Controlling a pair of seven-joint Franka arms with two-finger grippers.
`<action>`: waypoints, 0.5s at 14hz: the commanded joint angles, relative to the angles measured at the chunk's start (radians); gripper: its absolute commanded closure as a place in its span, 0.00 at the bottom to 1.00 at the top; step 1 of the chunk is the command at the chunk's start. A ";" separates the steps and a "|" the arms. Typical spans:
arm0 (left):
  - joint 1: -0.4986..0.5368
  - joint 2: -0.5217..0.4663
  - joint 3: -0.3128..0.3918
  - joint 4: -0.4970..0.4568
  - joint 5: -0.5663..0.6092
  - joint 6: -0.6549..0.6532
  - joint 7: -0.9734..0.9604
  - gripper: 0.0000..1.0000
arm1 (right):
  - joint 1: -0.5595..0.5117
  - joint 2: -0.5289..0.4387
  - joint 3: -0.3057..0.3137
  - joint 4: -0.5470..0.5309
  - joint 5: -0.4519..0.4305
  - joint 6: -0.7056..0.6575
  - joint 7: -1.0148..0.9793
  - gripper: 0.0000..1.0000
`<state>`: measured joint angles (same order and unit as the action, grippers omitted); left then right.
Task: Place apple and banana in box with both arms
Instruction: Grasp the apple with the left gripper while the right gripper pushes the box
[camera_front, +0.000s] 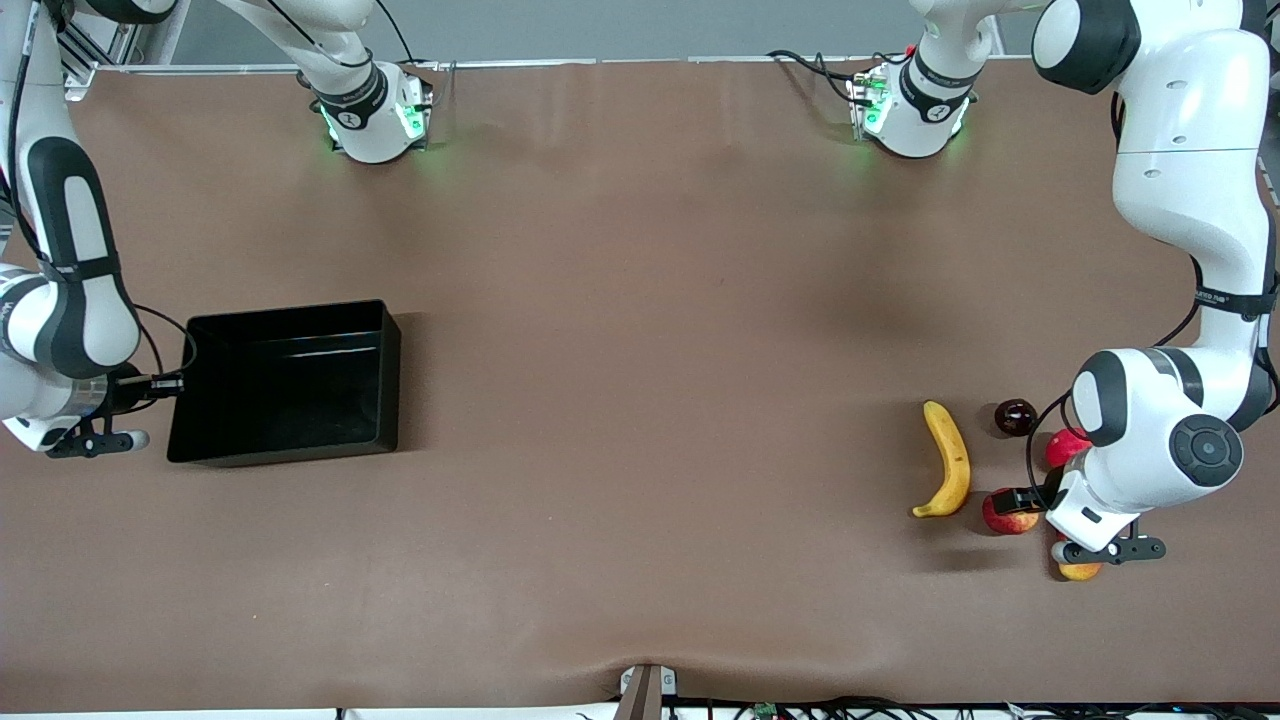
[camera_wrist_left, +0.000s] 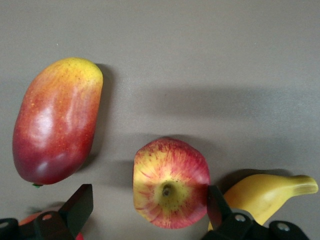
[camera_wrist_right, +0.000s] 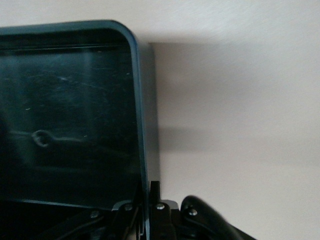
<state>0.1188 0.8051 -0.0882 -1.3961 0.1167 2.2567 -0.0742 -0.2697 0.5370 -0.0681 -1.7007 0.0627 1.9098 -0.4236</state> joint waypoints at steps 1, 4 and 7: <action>-0.010 0.008 -0.001 0.019 0.008 0.008 -0.012 0.00 | 0.047 -0.069 0.013 0.051 0.063 -0.174 0.024 1.00; -0.010 0.014 -0.002 0.015 0.006 0.017 -0.018 0.00 | 0.168 -0.115 0.014 0.070 0.081 -0.255 0.217 1.00; -0.008 0.025 -0.004 0.015 0.006 0.029 -0.016 0.00 | 0.344 -0.127 0.013 0.087 0.081 -0.253 0.325 1.00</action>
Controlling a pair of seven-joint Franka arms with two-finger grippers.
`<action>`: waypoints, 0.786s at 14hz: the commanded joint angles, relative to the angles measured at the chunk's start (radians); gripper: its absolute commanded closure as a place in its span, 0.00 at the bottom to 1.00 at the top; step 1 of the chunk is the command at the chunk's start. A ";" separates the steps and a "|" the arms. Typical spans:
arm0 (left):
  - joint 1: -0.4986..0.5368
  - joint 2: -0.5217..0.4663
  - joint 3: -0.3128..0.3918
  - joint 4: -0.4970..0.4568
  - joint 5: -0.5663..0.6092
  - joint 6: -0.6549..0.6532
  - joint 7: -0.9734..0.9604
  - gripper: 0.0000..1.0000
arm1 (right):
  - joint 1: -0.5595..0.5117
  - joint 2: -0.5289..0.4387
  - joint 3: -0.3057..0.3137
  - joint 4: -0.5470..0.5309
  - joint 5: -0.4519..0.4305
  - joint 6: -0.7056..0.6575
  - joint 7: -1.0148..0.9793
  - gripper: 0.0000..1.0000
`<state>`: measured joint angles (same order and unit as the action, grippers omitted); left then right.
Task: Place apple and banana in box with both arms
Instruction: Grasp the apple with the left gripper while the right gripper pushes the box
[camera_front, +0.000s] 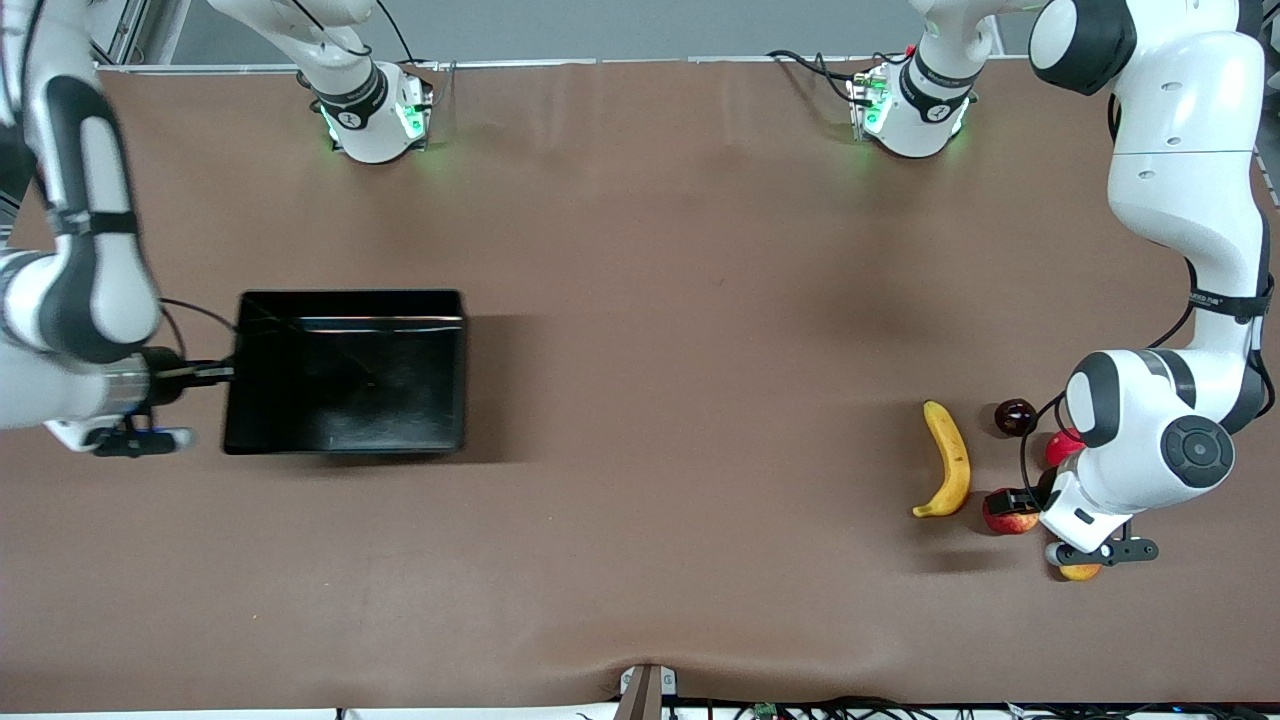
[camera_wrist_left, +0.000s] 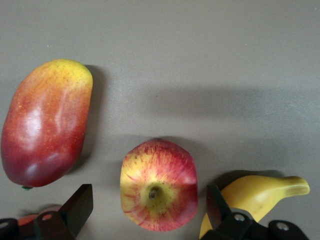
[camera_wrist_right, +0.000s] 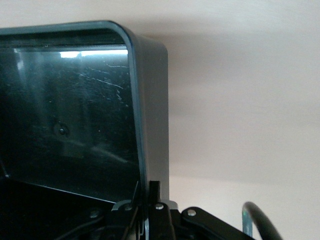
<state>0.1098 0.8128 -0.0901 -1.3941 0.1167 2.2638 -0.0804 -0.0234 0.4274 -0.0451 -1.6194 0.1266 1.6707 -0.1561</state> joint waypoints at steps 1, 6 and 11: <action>0.001 0.025 -0.002 0.014 0.005 0.028 -0.010 0.00 | 0.144 -0.015 -0.010 0.016 0.030 -0.009 0.107 1.00; -0.001 0.032 -0.003 0.014 0.005 0.043 -0.006 0.50 | 0.362 0.031 -0.010 0.036 0.153 0.125 0.348 1.00; 0.007 -0.013 -0.013 0.009 0.009 0.036 -0.001 1.00 | 0.522 0.146 -0.012 0.070 0.252 0.335 0.507 1.00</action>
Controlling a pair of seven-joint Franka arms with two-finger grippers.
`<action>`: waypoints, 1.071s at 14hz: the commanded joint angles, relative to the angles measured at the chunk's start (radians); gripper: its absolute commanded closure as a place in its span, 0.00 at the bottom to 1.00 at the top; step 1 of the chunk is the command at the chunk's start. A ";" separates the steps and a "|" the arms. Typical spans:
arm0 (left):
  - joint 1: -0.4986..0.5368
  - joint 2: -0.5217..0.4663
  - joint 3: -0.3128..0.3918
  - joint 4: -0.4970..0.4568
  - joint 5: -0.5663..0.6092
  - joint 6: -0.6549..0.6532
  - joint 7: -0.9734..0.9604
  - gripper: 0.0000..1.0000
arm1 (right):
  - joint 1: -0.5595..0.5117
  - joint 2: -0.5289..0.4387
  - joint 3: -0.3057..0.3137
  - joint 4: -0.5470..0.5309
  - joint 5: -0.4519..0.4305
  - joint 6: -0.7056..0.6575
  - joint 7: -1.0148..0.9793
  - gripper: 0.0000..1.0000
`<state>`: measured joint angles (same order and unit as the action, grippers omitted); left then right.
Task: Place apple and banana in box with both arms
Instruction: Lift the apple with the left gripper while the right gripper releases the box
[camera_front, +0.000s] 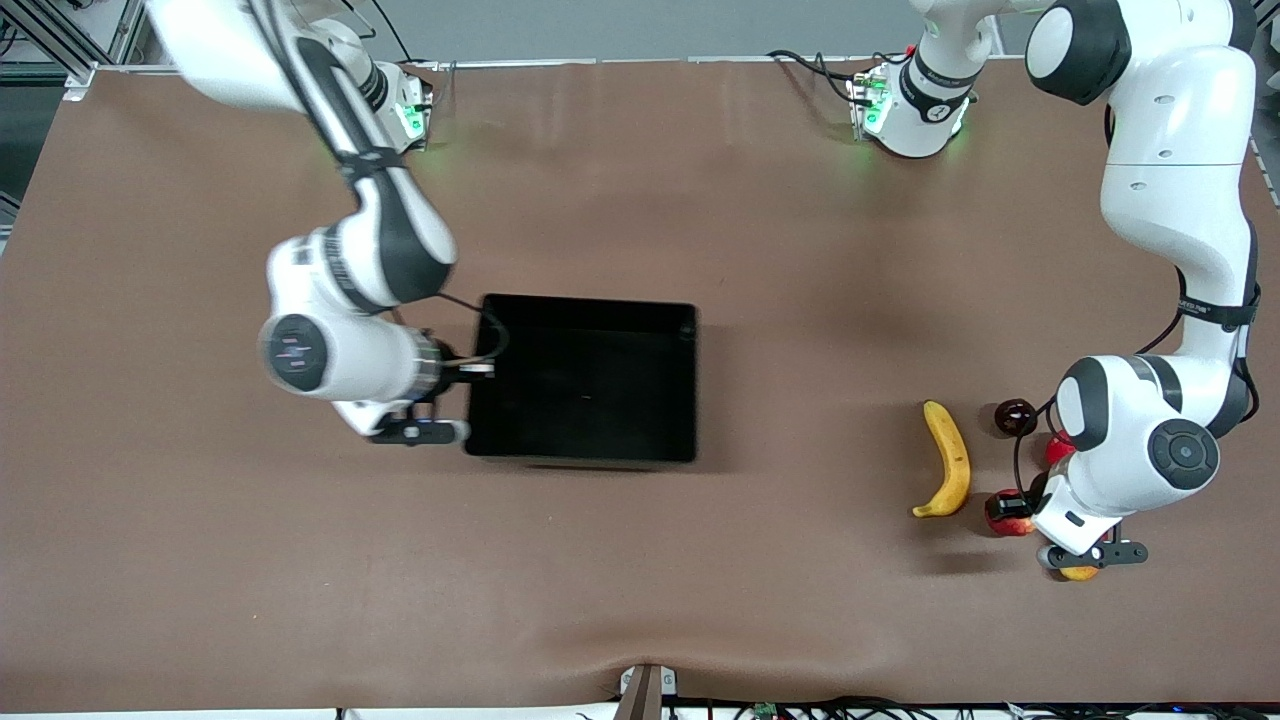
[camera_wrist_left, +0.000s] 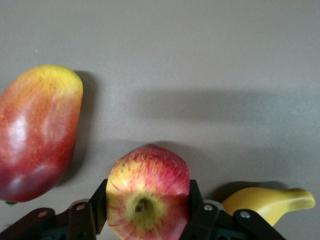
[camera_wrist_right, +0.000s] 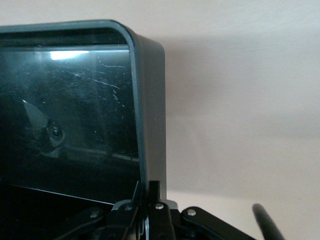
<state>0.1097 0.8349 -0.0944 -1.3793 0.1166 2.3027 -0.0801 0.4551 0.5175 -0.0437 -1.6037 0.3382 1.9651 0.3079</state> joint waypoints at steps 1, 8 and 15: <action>0.001 -0.060 -0.022 -0.013 0.008 -0.011 -0.010 1.00 | 0.071 0.088 -0.012 0.074 0.063 0.079 0.062 1.00; -0.005 -0.287 -0.112 -0.171 0.014 -0.080 -0.139 1.00 | 0.132 0.136 -0.015 0.099 0.117 0.118 0.102 0.01; -0.163 -0.362 -0.172 -0.228 0.021 -0.091 -0.465 1.00 | -0.036 0.065 -0.038 0.276 -0.035 -0.294 0.088 0.00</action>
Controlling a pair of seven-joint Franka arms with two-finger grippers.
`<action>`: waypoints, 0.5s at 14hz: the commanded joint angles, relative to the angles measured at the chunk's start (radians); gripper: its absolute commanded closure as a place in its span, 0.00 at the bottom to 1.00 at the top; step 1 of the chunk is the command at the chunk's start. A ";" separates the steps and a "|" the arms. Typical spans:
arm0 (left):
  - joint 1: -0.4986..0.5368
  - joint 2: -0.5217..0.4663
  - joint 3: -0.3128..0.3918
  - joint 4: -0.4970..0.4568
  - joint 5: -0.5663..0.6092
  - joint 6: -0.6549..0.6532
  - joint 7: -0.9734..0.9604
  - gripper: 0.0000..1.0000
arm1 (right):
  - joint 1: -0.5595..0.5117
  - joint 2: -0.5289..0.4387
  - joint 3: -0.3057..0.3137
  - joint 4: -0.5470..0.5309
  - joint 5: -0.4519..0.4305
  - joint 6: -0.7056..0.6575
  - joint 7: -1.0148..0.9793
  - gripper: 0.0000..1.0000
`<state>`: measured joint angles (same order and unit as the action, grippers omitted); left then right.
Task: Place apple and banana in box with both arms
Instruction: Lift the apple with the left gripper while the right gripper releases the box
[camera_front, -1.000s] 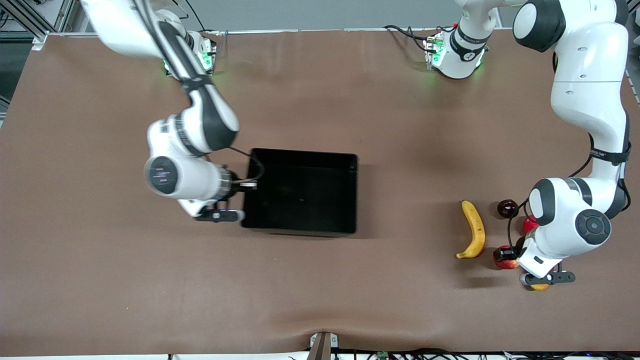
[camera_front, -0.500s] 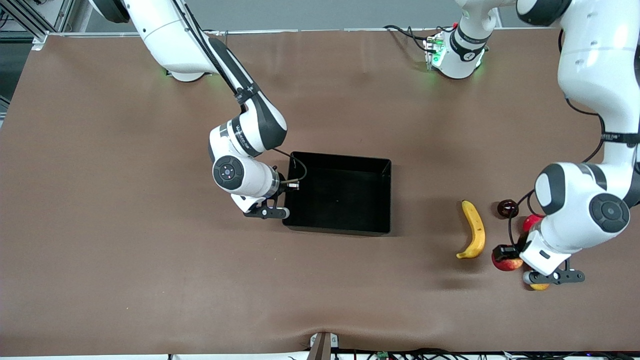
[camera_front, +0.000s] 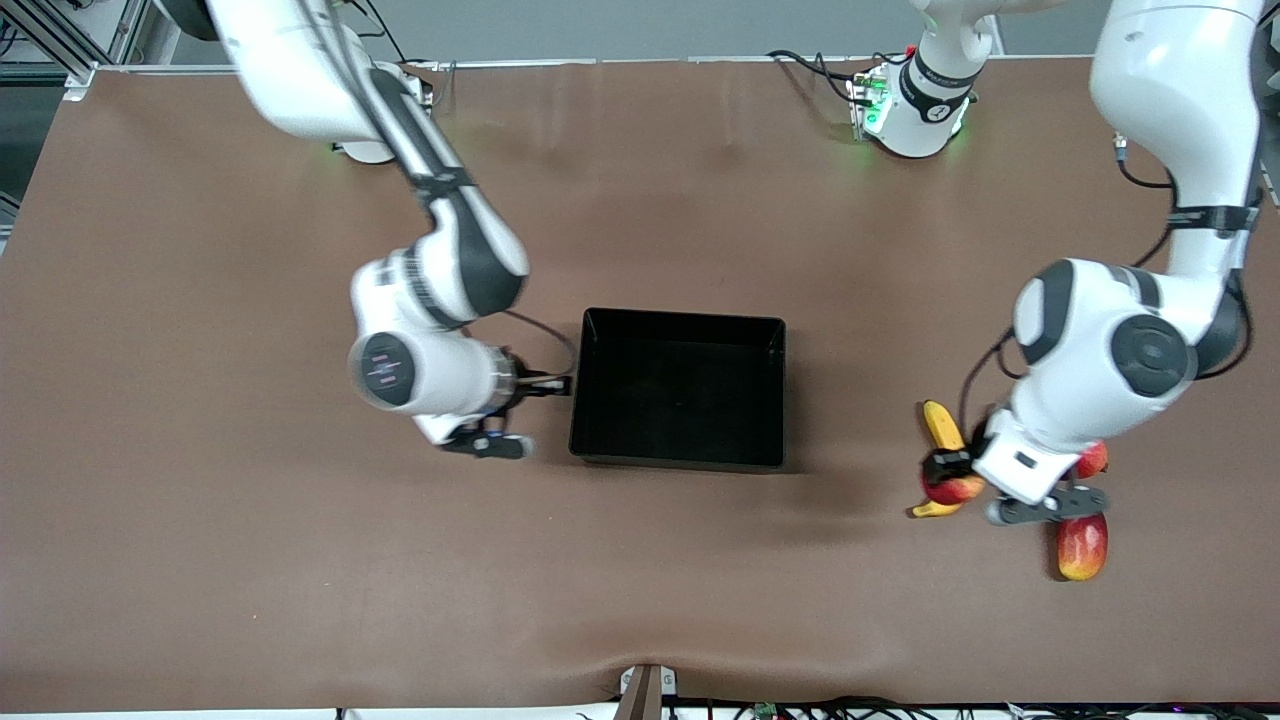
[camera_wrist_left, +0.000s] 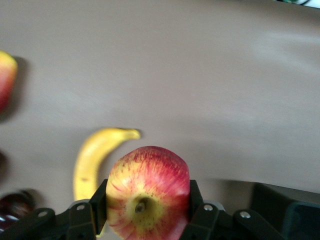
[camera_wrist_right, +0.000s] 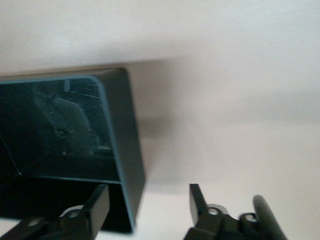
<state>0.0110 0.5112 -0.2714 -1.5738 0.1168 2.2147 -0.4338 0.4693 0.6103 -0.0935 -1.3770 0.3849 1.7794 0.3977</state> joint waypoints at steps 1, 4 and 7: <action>-0.094 -0.037 0.003 -0.035 0.023 -0.007 -0.152 1.00 | -0.049 -0.044 0.012 0.070 -0.178 -0.136 0.001 0.00; -0.218 -0.010 0.004 -0.040 0.023 -0.009 -0.288 1.00 | -0.086 -0.109 -0.001 0.079 -0.302 -0.165 -0.007 0.00; -0.325 0.001 0.003 -0.040 0.069 -0.006 -0.423 1.00 | -0.184 -0.162 -0.003 0.114 -0.311 -0.306 0.000 0.00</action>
<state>-0.2623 0.5169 -0.2751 -1.6121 0.1460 2.2131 -0.7785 0.3544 0.4877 -0.1094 -1.2802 0.0957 1.5415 0.3905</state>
